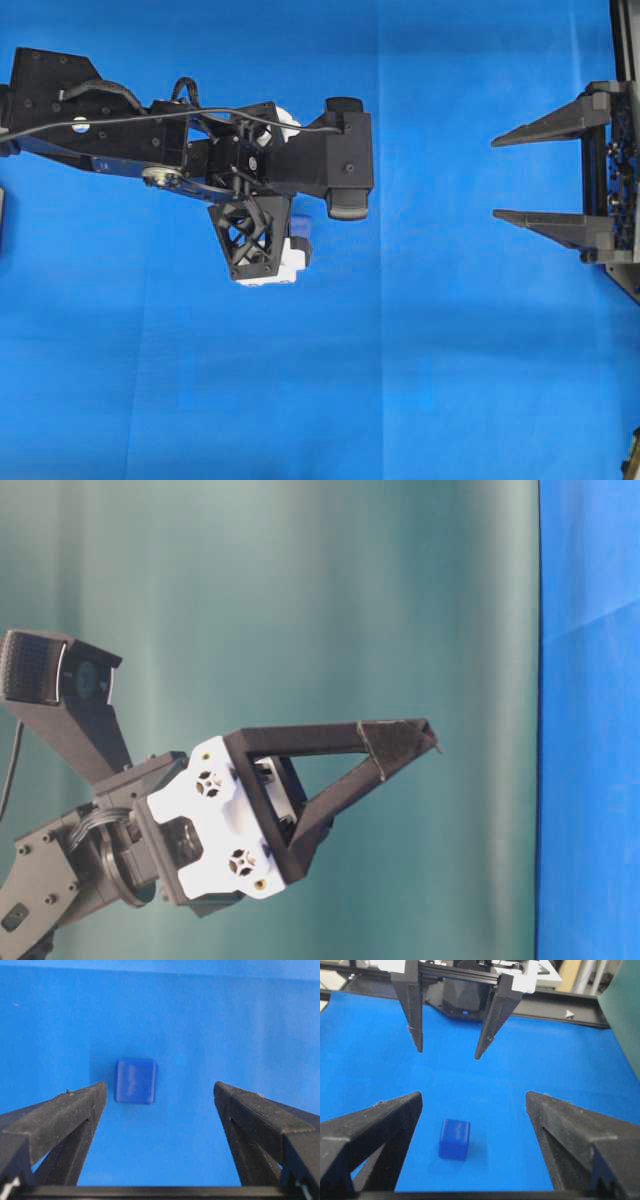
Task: Handover the blue block to the right arm after grasping it with the left arm, then place it in the designated position.
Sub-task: 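Lower the left gripper around the blue cube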
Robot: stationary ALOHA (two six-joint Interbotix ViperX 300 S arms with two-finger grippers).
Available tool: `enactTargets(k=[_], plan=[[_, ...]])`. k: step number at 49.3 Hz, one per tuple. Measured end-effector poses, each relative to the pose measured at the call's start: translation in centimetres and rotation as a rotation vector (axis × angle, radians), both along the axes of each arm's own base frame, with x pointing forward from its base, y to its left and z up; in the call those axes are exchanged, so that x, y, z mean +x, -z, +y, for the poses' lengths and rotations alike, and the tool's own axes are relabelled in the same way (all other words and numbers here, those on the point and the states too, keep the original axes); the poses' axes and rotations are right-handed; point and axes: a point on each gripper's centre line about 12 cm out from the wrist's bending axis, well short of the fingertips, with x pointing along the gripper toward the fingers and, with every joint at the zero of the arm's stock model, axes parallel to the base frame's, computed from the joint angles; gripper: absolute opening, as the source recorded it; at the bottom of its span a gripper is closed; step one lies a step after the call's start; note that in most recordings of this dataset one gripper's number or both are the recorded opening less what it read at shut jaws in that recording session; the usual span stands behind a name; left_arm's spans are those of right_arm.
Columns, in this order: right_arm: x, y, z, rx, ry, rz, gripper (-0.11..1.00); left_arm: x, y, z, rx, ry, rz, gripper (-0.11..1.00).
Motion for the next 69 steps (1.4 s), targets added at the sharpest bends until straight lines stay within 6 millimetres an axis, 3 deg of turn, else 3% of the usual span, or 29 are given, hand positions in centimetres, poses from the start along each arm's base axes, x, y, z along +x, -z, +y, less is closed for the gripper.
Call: enactTargets(k=[47,69], plan=[[0.0,0.0,0.0,0.001,0.0,0.0,0.98,0.0,0.1,-0.1,-0.001,0.0,0.0,0.92],[0.3,0.5,0.0,0.0,0.0,0.021,0.98,0.3,6.4,0.0,0.009,0.007,0.0,0.92]])
